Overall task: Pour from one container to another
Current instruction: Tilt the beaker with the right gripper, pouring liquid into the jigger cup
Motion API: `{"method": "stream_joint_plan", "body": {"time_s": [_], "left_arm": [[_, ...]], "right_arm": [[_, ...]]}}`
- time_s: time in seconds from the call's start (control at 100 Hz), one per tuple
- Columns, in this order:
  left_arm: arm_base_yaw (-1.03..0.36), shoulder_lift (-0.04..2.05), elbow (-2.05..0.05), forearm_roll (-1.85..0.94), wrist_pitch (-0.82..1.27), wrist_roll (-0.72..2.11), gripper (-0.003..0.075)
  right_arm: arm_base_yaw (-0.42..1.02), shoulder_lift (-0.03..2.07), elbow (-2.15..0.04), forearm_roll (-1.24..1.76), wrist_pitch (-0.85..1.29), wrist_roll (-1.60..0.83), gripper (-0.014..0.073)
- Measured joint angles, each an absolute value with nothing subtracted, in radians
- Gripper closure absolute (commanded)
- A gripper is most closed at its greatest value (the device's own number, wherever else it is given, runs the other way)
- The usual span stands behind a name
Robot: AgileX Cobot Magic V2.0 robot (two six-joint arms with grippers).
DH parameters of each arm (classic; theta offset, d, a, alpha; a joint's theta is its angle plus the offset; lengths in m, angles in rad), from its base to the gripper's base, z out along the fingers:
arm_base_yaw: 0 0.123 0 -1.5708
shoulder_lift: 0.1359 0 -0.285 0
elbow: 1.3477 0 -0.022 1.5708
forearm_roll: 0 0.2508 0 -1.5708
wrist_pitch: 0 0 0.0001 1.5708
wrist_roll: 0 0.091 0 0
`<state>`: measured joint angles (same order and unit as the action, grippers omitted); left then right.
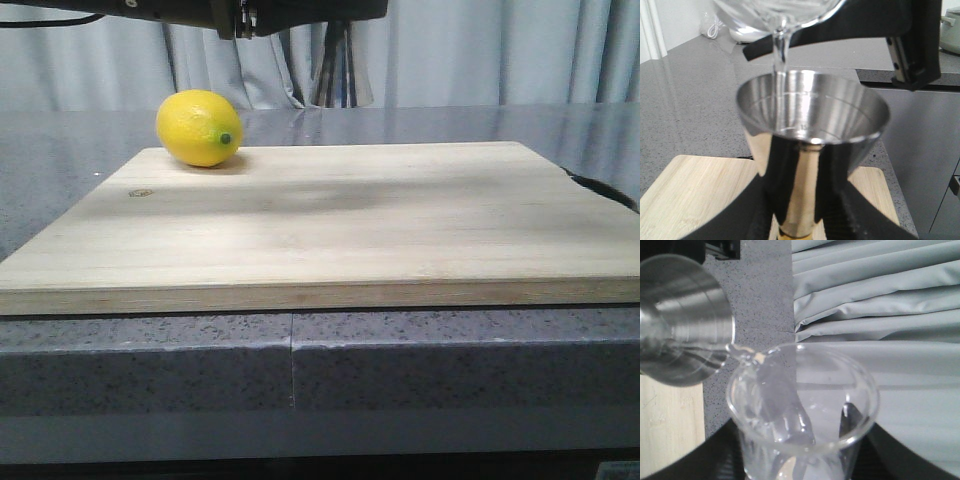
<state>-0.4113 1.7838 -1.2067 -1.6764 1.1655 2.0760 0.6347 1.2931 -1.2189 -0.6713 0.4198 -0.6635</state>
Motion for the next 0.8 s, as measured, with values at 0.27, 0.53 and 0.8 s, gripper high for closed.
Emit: {"method": "stream_joint_plan", "body": {"time_s": [0.27,0.53,0.8], "left_arm": [[-0.411,1.784,-1.207,-1.676,1.165,2.076,0.0533],[-0.411,1.784,-1.207,-1.676,1.165,2.076,0.0533],[-0.411,1.784,-1.207,-1.676,1.165,2.076,0.0533]], "right_arm": [[0.635,1.293,-1.219,-0.697,0.418,-0.664,0.0321],[0.654,1.293,-1.219,-0.724,0.412,-0.664,0.0321],[0.660,1.293,-1.219,-0.753,0.407,-0.664,0.0321]]}}
